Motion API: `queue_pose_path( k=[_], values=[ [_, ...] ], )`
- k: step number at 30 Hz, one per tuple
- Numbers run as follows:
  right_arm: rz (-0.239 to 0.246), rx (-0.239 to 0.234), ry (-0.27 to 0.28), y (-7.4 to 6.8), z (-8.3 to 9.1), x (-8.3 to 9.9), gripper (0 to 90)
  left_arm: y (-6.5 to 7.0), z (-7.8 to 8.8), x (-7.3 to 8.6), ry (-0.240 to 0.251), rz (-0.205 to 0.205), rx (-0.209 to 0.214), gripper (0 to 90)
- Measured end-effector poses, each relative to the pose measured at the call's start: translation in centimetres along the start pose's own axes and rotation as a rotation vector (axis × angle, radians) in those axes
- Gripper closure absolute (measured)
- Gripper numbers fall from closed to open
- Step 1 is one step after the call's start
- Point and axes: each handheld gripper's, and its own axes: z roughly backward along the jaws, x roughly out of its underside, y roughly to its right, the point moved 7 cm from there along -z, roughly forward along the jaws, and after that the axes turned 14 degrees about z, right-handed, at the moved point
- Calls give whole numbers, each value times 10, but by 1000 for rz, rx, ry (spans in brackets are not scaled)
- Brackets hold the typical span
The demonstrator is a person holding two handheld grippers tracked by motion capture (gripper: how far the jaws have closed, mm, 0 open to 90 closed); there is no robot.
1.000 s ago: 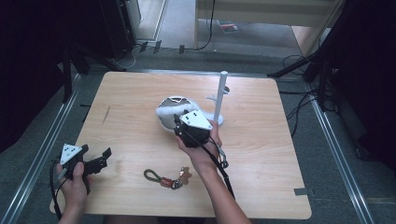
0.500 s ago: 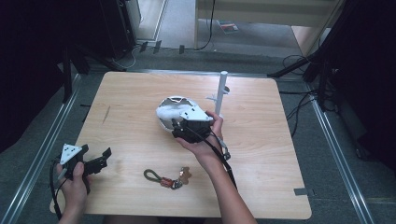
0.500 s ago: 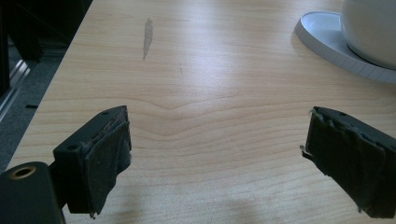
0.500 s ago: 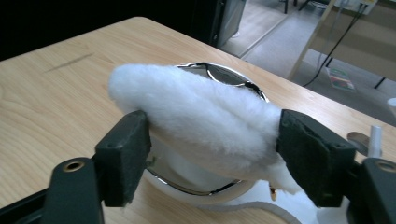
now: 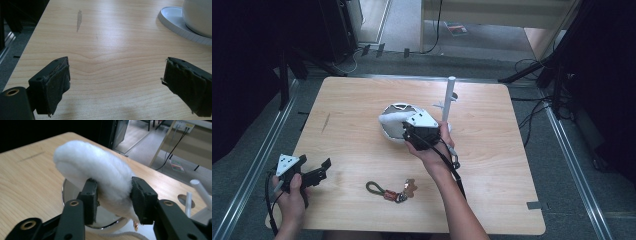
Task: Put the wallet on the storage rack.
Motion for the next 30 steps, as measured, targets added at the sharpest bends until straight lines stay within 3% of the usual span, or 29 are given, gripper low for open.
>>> queue_pose_path(
  k=[3,15,25,30],
  values=[
    [-16,-3,23,2,2,-4,636,0,0,0,0,0,0,73],
    [-55,-16,-50,7,-14,10,677,0,1,0,-4,-1,0,73],
    [-40,-34,-69,3,-18,15,760,0,0,0,-4,-1,-1,73],
    [-53,-53,-53,3,-21,15,734,0,1,0,-4,-1,0,73]
  ],
)
